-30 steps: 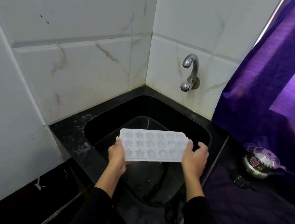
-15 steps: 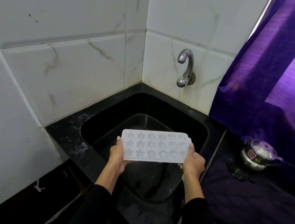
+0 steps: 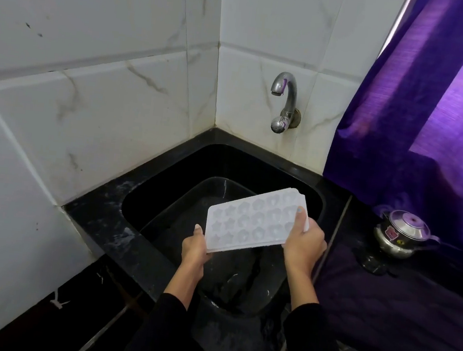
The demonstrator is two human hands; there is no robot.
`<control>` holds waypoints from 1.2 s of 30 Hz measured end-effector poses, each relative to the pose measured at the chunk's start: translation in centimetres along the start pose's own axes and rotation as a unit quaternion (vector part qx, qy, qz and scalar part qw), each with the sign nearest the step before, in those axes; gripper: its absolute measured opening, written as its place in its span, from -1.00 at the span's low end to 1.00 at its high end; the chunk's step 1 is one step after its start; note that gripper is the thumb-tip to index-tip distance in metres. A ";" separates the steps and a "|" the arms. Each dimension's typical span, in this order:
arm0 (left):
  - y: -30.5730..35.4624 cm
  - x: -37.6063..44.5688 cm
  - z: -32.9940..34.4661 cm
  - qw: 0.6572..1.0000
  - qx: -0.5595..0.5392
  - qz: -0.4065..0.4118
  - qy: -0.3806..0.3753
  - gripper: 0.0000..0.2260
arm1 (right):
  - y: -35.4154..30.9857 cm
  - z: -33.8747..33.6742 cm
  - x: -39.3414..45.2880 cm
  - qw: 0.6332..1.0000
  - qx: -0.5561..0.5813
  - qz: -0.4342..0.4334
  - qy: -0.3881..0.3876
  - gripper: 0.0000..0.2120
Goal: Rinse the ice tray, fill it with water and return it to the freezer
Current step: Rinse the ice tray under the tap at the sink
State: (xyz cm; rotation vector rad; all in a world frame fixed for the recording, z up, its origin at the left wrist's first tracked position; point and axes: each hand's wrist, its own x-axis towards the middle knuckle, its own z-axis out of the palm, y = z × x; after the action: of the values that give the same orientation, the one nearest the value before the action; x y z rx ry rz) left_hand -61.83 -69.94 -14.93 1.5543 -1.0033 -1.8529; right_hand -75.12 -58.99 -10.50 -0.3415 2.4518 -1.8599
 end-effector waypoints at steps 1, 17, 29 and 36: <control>-0.2 0.0 0.2 1.000 0.008 -0.004 -0.002 -0.60 | -0.3 0.0 -0.1 1.000 -0.011 -0.017 -0.005 -0.58; -1.4 0.9 3.1 0.997 0.032 -0.048 -0.046 -0.51 | -3.0 2.1 -1.8 0.946 -0.219 -0.210 -0.118 -0.57; -1.7 1.2 3.3 0.996 -0.015 -0.052 -0.075 -0.51 | -3.5 2.7 -4.0 0.910 -0.277 -0.262 -0.164 -0.57; -1.5 0.4 3.4 0.994 -0.029 -0.055 -0.085 -0.49 | -3.7 2.4 -4.3 0.912 -0.253 -0.282 -0.157 -0.55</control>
State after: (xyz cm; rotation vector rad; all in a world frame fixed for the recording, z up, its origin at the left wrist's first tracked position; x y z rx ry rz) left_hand -65.09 -68.67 -16.14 1.4652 -0.9443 -2.1007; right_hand -69.94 -61.36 -8.04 -1.3781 2.7286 -1.0930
